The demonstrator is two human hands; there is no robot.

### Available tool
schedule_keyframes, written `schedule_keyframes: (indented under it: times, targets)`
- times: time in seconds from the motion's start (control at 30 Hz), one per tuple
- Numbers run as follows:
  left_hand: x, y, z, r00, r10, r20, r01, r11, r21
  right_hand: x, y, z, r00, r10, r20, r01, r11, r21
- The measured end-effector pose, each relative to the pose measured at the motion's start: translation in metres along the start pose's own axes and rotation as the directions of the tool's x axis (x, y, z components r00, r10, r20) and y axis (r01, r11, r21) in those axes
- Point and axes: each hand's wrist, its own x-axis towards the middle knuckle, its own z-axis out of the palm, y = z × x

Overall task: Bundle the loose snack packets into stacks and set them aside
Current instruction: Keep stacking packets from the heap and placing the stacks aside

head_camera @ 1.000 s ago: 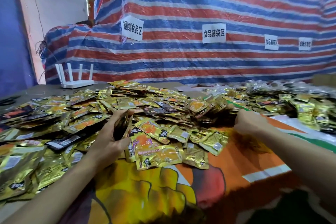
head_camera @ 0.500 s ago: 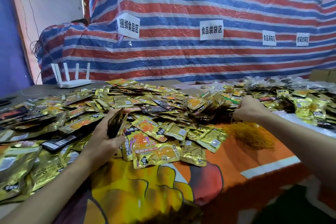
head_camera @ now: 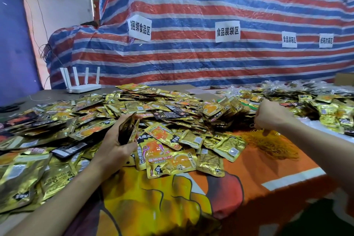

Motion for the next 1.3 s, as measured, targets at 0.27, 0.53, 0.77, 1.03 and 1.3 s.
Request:
schedule_keyframes:
  times: [0.27,0.53,0.77,1.03,1.3]
  targets:
    - [-0.001,0.007,0.004,1.000,0.003,0.004,-0.003,1.000,-0.013,0.006,0.007,0.001,0.996,-0.033,-0.085,0.028,0.998,-0.057]
    - [0.005,0.016,-0.002,0.958,-0.283,0.033,0.270,0.863,-0.426,-0.048,-0.101,0.011,0.854,-0.518,0.050,0.300,0.568,0.766]
    - [0.005,0.015,-0.005,0.845,-0.534,0.025,0.482,0.741,-0.468,-0.102,-0.210,0.056,0.751,-0.660,-0.010,0.195,0.207,0.959]
    - [0.015,0.011,-0.017,0.868,-0.491,0.068,0.332,0.474,-0.816,-0.090,-0.229,0.094,0.819,-0.552,-0.158,0.280,0.143,0.949]
    - [0.013,0.012,-0.022,0.916,-0.383,0.116,0.273,0.386,-0.881,-0.079,-0.209,0.081,0.520,-0.851,0.080,-0.153,-0.001,0.988]
